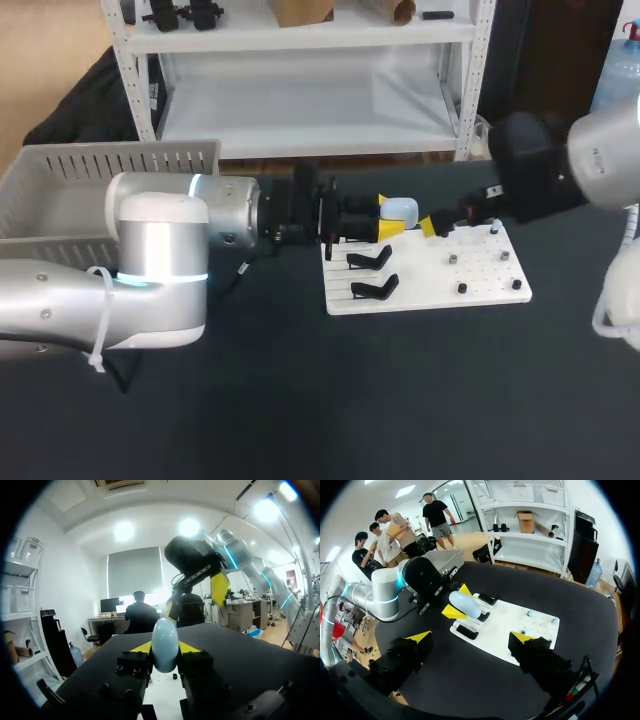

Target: Pick up each earbud case from the left stands, insert the matching earbuds, close the lid, and place the case in the box.

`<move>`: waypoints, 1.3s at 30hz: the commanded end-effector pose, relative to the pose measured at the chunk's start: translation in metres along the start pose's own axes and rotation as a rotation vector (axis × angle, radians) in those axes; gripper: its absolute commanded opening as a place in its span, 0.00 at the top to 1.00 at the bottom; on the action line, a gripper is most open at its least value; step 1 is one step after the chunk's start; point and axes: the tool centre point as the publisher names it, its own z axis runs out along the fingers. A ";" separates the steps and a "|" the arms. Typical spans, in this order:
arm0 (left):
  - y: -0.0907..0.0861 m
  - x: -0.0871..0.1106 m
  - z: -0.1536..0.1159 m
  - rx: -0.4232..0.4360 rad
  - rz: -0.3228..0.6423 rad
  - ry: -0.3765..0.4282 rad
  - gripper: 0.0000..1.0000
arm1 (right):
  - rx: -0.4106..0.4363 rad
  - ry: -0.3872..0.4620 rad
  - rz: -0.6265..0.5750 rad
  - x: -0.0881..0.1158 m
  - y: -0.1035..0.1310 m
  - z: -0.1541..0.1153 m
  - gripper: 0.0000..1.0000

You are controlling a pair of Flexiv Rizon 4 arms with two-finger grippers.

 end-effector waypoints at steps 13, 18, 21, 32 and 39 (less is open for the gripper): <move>0.001 0.001 0.000 0.000 0.002 -0.003 1.00 | 0.015 0.030 0.035 -0.009 -0.003 0.036 0.00; 0.001 0.001 0.000 0.000 0.002 -0.003 1.00 | 0.021 0.026 0.047 -0.011 -0.006 0.040 0.00; 0.001 0.001 0.000 0.000 0.002 -0.003 1.00 | 0.026 0.024 0.053 -0.013 -0.008 0.042 0.00; 0.001 0.001 0.000 0.000 0.002 -0.003 1.00 | 0.041 0.026 0.070 -0.014 -0.015 0.049 0.00; 0.001 0.001 0.000 0.000 0.002 -0.003 1.00 | 0.052 0.017 0.081 -0.017 -0.018 0.051 0.00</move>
